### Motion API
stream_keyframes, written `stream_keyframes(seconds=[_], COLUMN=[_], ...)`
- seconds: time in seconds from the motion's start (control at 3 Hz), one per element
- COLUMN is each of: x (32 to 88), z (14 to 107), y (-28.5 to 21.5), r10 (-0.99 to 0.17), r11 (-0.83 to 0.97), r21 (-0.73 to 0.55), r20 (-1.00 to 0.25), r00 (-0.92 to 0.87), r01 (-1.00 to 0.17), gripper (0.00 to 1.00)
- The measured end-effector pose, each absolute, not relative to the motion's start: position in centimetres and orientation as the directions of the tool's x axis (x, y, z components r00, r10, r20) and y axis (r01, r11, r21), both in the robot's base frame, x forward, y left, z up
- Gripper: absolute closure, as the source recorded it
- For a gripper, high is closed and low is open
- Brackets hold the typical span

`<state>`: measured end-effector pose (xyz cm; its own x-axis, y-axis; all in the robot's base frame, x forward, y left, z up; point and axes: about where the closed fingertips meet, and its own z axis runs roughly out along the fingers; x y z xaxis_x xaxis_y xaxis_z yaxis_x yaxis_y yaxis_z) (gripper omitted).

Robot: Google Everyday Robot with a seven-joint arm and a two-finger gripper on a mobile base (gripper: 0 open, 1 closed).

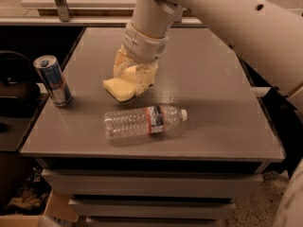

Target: Move sponge near water bottle

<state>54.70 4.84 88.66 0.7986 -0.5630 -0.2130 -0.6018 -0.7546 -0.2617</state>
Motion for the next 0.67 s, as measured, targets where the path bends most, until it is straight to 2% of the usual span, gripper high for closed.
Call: stream_keyframes(seconds=[0.33, 0.67], x=[54.92, 55.77], z=[88.58, 88.78], y=[4.99, 4.99], r10=[-0.55, -0.557], r11=[-0.769, -0.766], r21=[-0.256, -0.258], r20=[-0.201, -0.192], r00=[0.81, 0.808], r01=[-0.586, -0.589], gripper=[0.0, 0.0])
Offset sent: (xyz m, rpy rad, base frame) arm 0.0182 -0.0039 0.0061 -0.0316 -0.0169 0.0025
